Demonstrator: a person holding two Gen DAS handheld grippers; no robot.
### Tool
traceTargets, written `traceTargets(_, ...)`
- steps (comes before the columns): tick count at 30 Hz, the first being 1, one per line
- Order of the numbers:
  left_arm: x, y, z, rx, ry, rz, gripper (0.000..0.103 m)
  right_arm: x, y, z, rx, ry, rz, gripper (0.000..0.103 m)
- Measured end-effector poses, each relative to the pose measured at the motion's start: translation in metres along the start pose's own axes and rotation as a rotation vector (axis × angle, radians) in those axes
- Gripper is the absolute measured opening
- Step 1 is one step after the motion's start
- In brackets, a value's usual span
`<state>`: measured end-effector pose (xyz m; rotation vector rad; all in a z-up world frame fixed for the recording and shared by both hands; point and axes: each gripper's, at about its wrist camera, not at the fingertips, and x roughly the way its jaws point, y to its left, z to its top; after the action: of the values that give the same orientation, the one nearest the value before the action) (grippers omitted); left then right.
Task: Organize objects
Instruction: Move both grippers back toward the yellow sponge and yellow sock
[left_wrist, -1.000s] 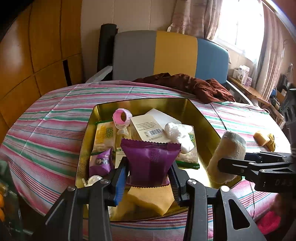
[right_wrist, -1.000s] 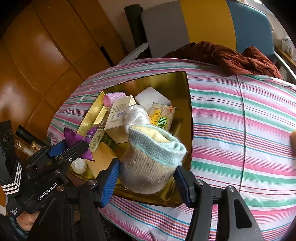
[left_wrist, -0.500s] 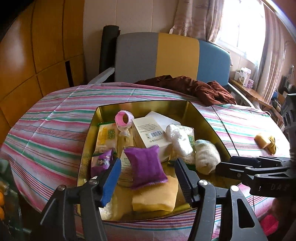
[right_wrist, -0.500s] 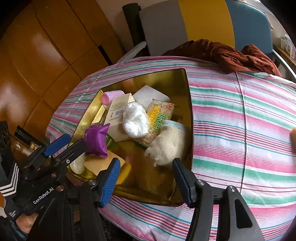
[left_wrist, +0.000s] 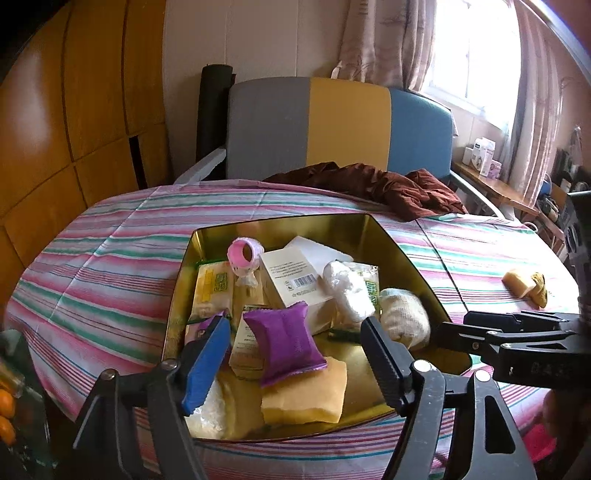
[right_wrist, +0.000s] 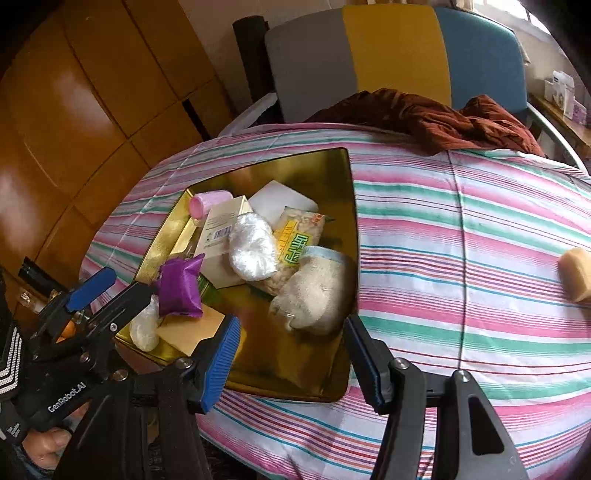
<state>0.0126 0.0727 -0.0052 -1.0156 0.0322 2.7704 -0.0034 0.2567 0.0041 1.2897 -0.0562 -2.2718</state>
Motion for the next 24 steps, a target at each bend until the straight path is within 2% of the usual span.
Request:
traceTargets(9,-0.010,-0.014,0.005,0.045,-0.026,-0.014,0.075,-0.017,-0.026,0.001,0.042,-0.022,-0.055,0.060)
traceTargets(24,-0.009,-0.067,0.016,0.172,-0.038,-0.081,0.076,-0.068,-0.117,0.003,0.197,-0.081,-0.207,0.060)
